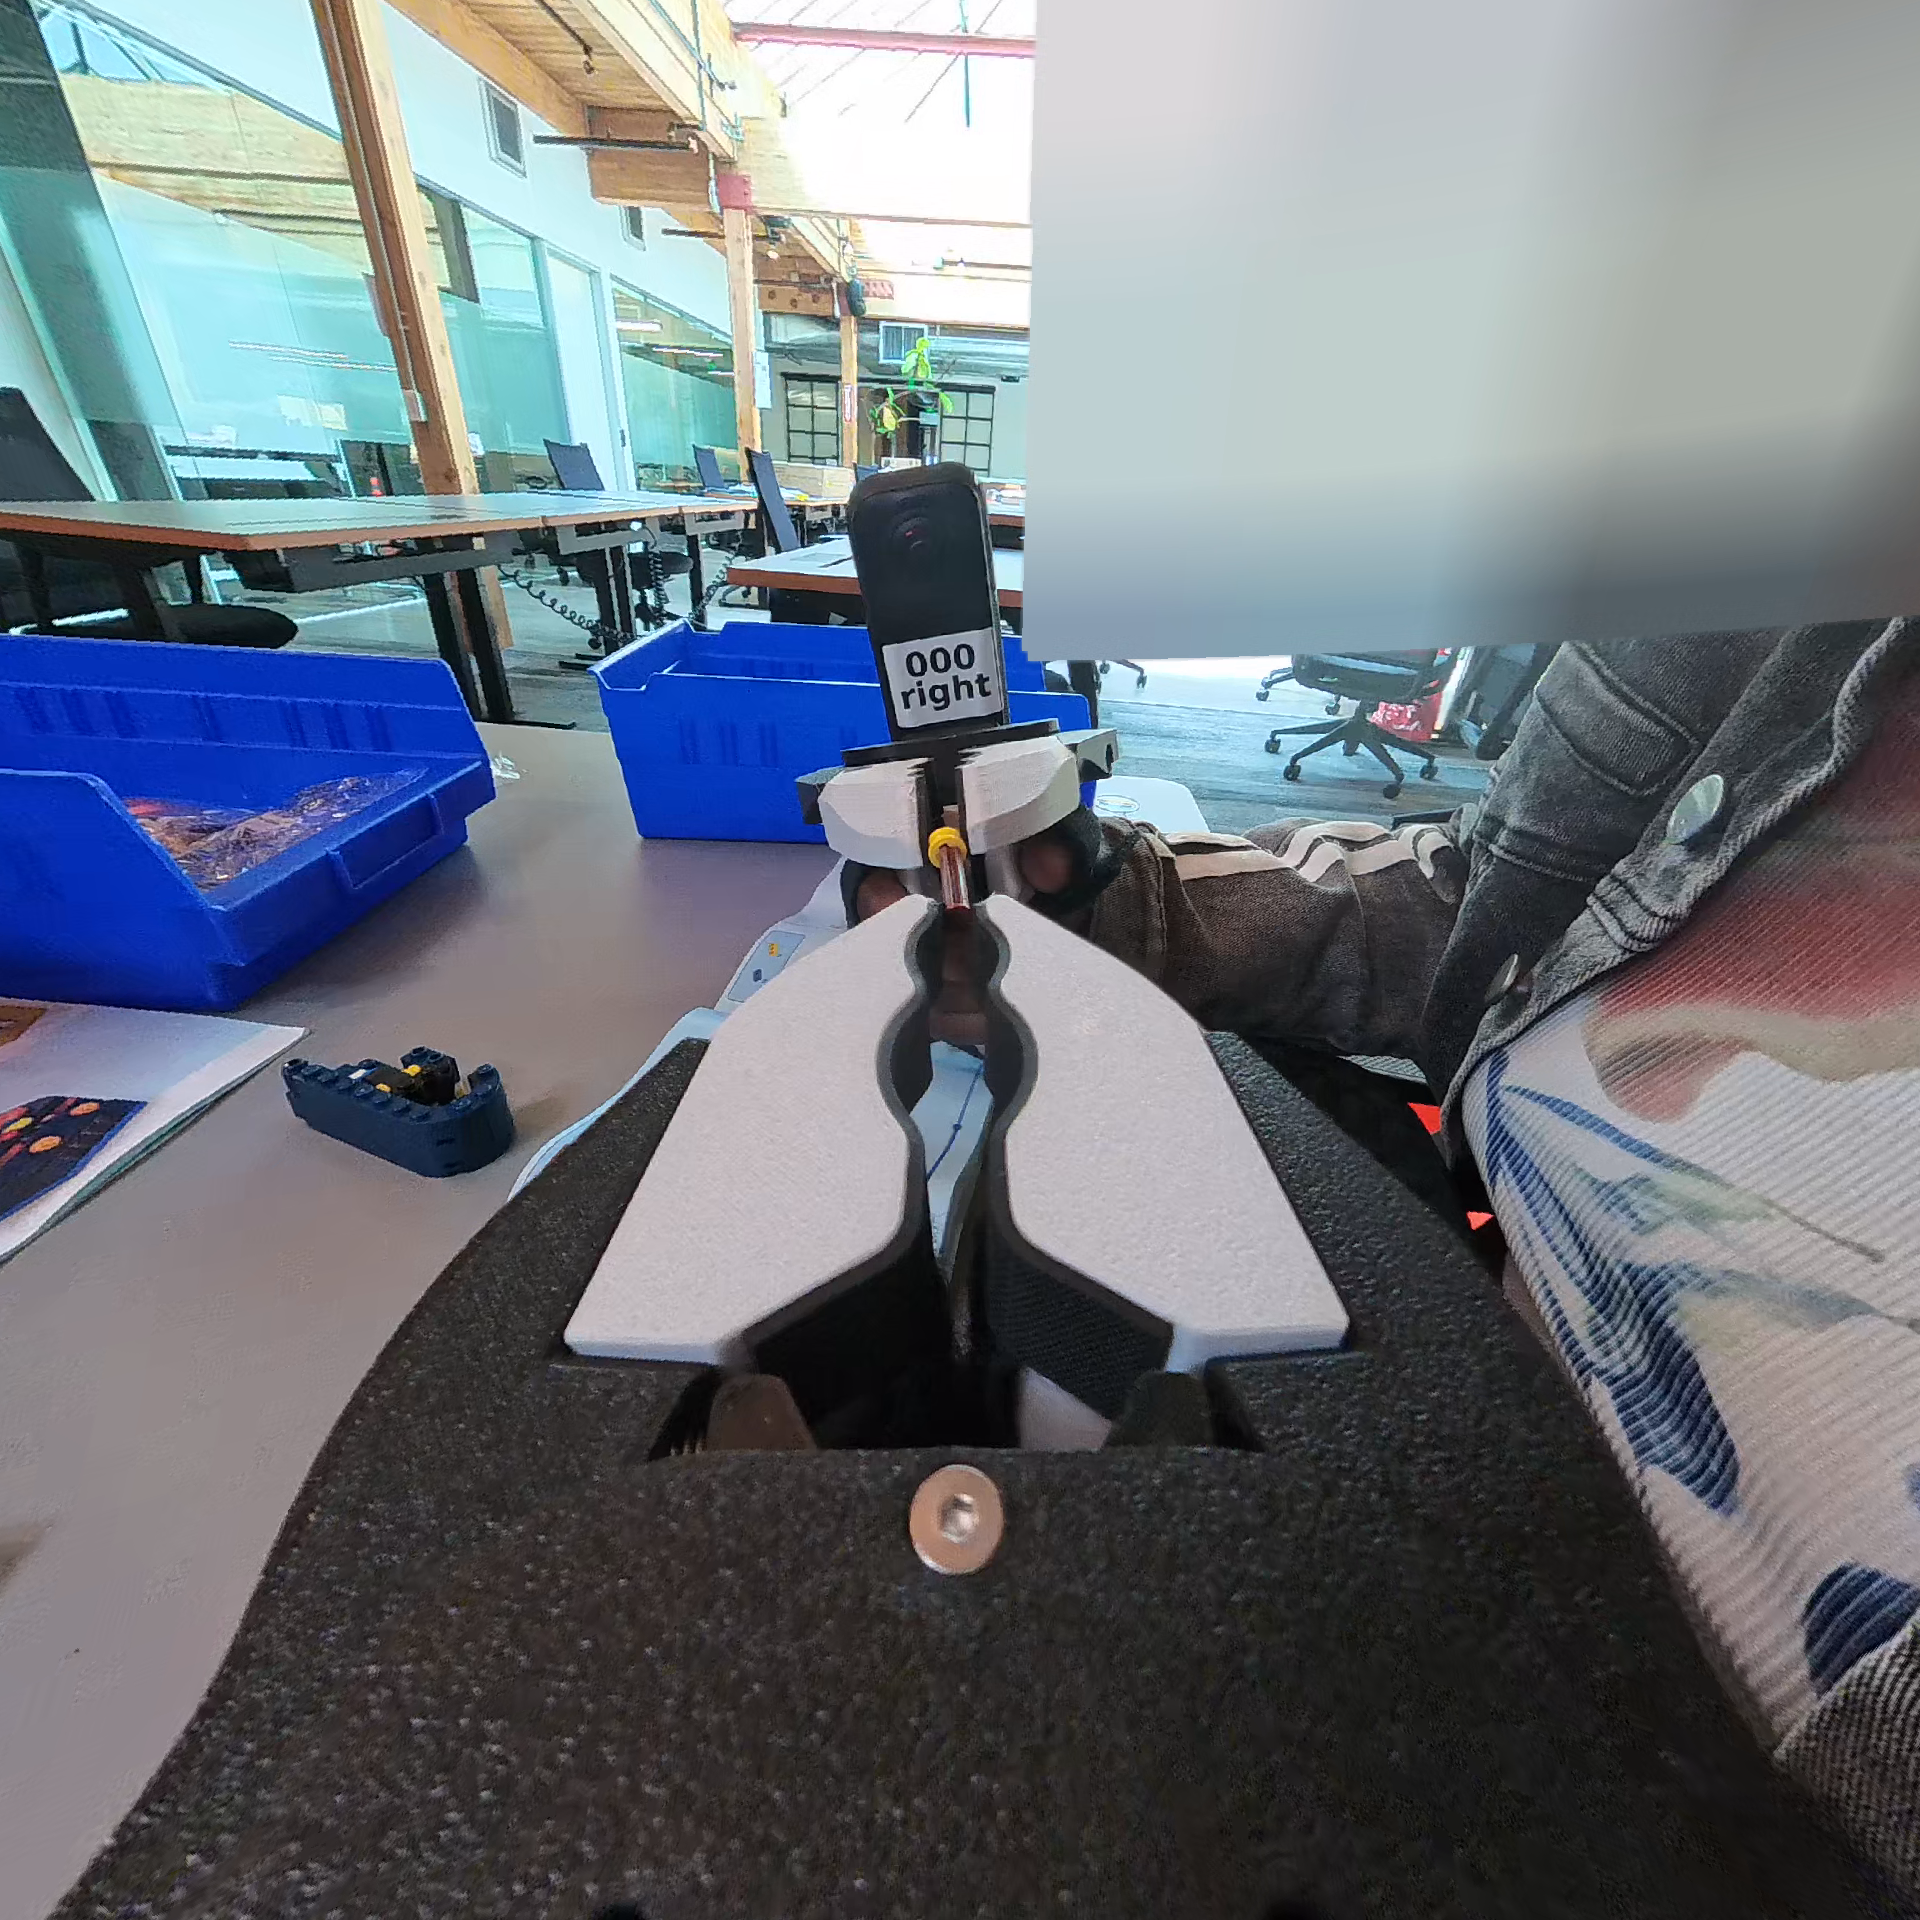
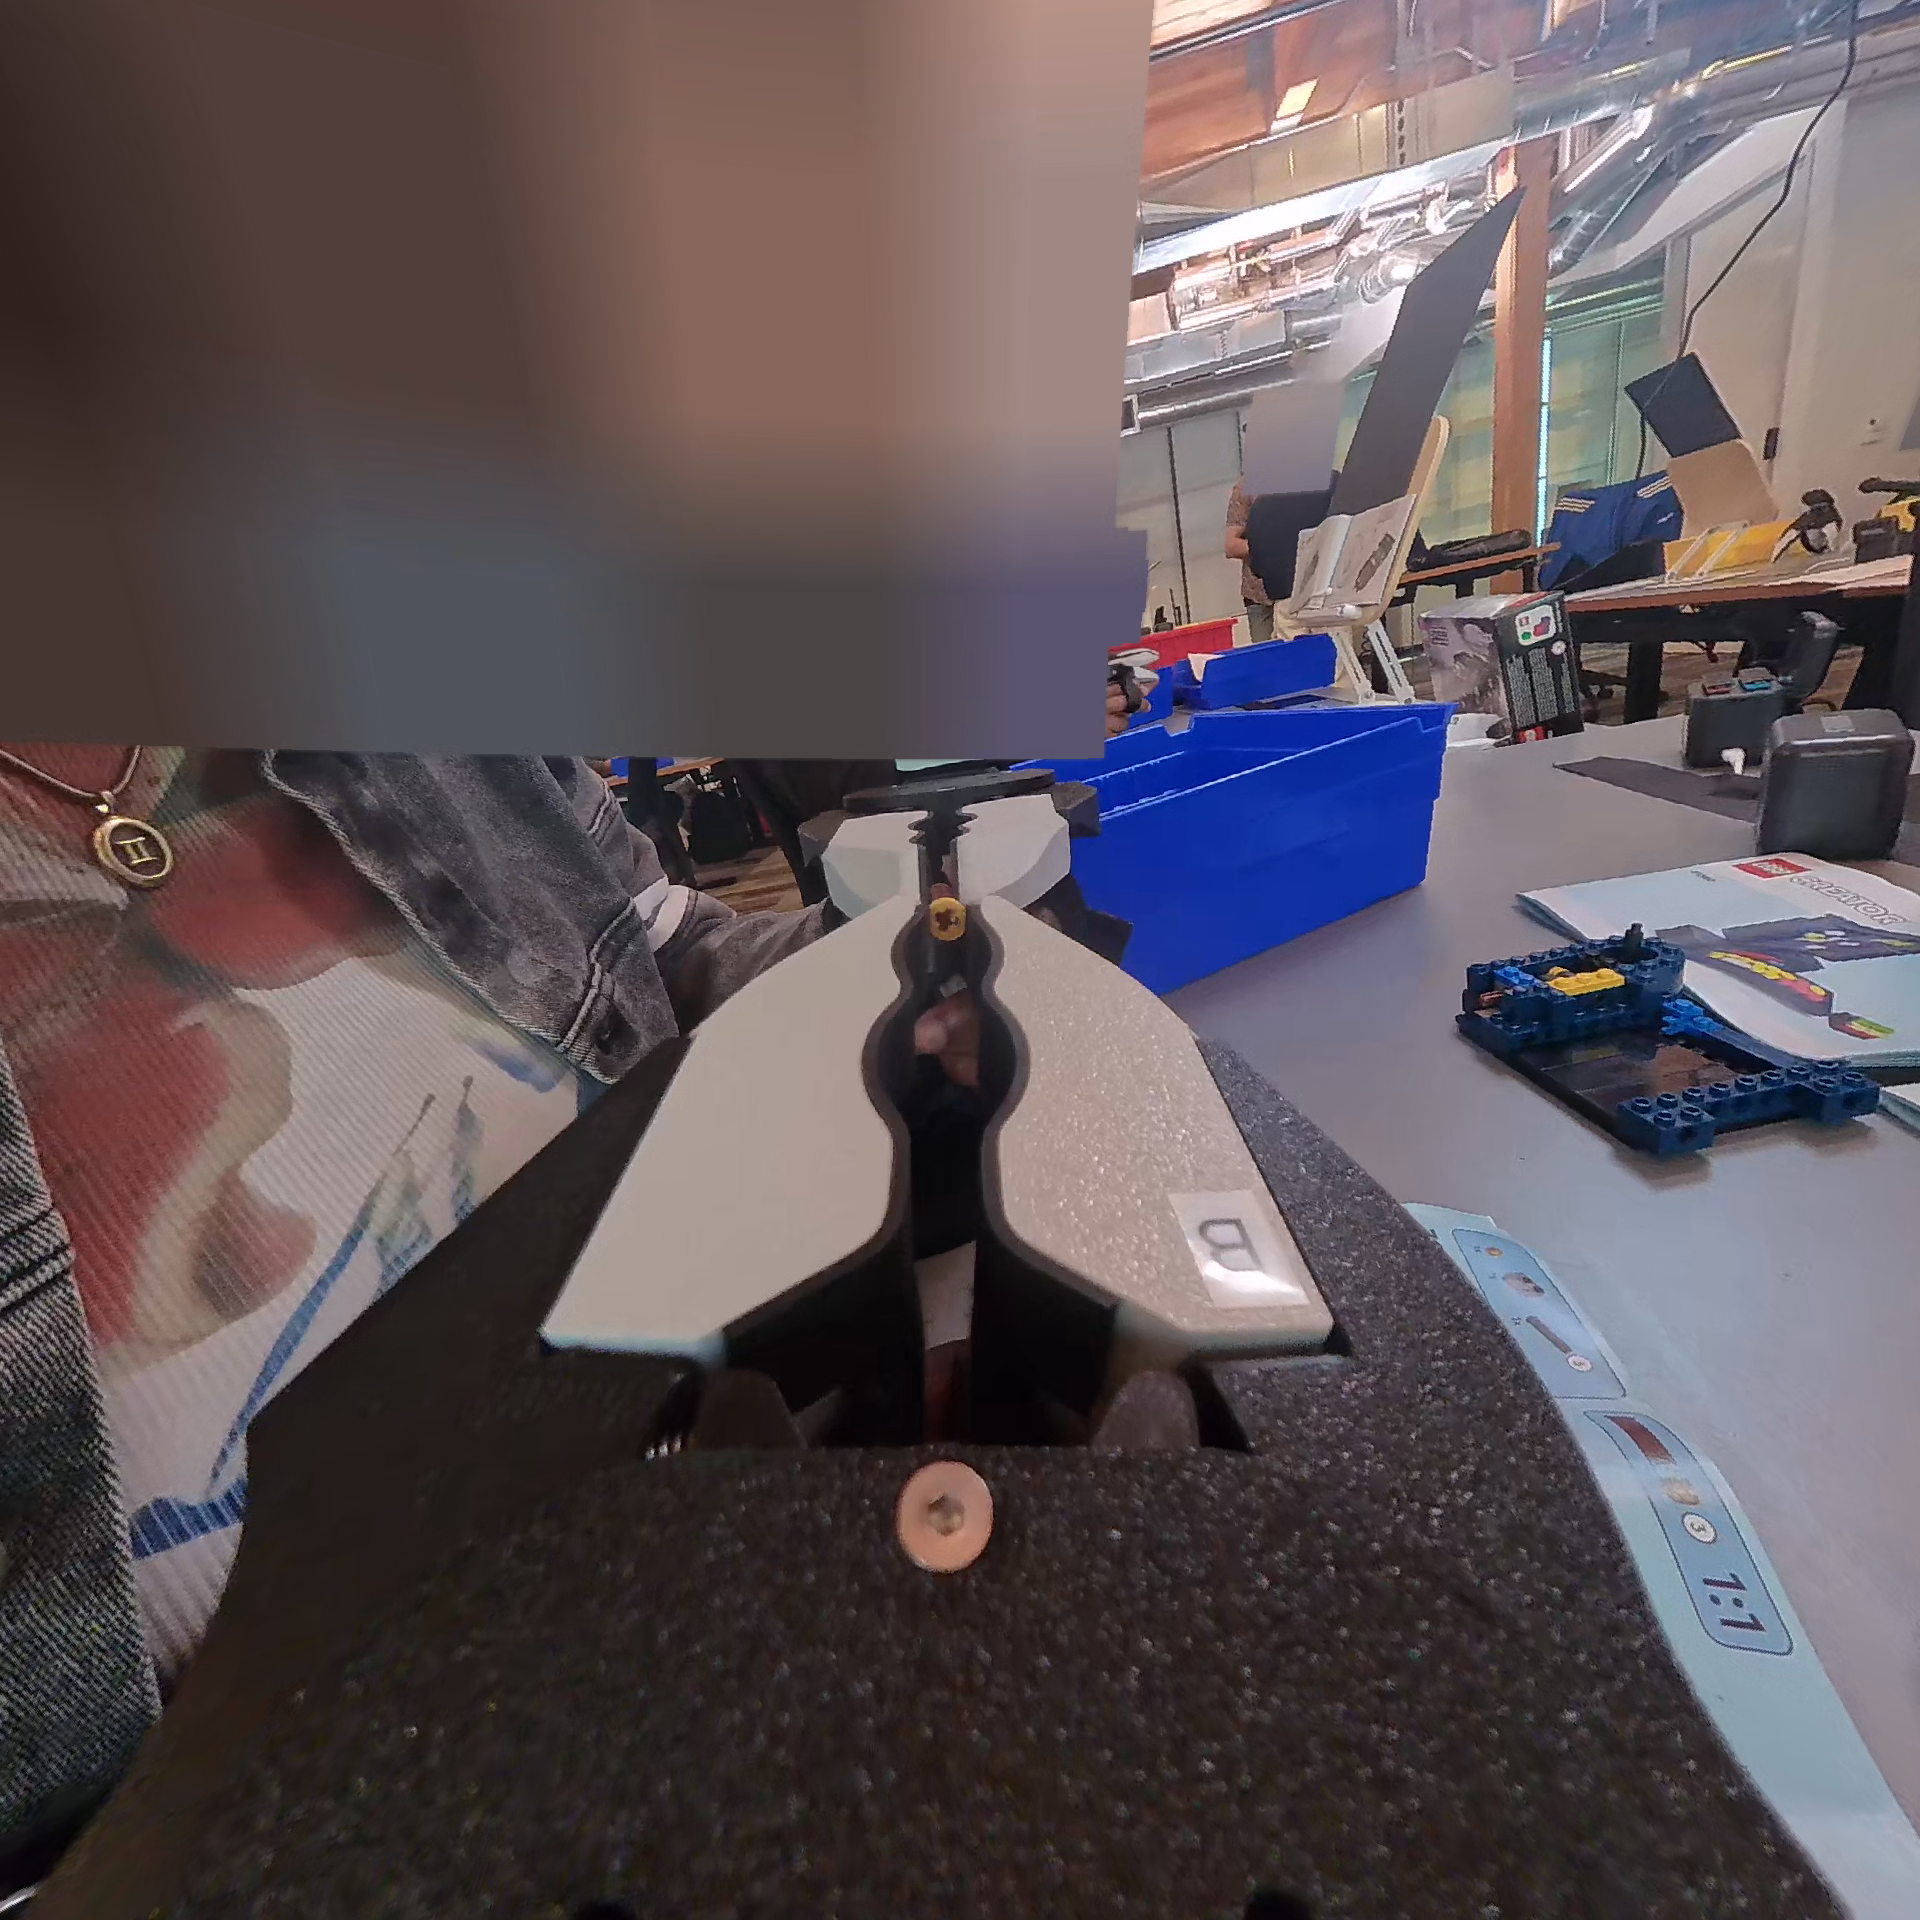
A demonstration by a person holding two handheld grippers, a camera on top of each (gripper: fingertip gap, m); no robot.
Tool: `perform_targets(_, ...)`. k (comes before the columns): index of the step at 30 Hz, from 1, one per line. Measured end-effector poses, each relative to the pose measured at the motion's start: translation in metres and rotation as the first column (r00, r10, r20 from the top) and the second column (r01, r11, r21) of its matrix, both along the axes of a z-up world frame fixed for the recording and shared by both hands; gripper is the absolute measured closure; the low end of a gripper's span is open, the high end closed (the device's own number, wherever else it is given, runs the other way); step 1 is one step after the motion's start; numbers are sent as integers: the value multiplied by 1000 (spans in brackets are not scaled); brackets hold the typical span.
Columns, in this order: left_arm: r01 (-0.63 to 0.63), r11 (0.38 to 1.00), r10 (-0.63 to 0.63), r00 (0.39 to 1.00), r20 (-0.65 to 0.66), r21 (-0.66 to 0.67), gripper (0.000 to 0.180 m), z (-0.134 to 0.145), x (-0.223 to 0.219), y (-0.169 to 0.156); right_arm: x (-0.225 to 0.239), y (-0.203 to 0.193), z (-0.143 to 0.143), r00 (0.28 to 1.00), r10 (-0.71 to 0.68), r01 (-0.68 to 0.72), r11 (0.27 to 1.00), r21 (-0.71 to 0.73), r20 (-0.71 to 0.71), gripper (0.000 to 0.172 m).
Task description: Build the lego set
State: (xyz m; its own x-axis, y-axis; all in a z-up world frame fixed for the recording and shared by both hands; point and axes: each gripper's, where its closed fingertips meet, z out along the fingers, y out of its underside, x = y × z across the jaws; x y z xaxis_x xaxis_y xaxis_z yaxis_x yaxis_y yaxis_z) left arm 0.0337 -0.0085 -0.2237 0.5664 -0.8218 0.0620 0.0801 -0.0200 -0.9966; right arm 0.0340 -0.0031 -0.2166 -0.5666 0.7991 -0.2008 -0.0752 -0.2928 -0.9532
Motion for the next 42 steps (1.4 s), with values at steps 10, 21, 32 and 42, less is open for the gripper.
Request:
perform_targets(10, -14, 1000, 15, 999, 29, -7, 177, 2, -3, 2, -2, 1, -2, 998, -55, 55, 996, 67, -12, 166)
perform_targets(21, -34, 999, 33, 997, 65, 16, 177, 7, -4, 2, -3, 4, 5, 998, -34, 31, 997, -72, -49, 166)
perform_targets(32, -37, 999, 36, 997, 73, 22, 177, 8, -4, 3, -3, 2, 6, 998, -21, 16, 995, -96, -57, 166)
perform_targets(42, -49, 998, 46, 996, 74, 38, 177, 9, -4, 3, -4, 3, 6, 998, -11, 3, 991, -133, -62, 166)
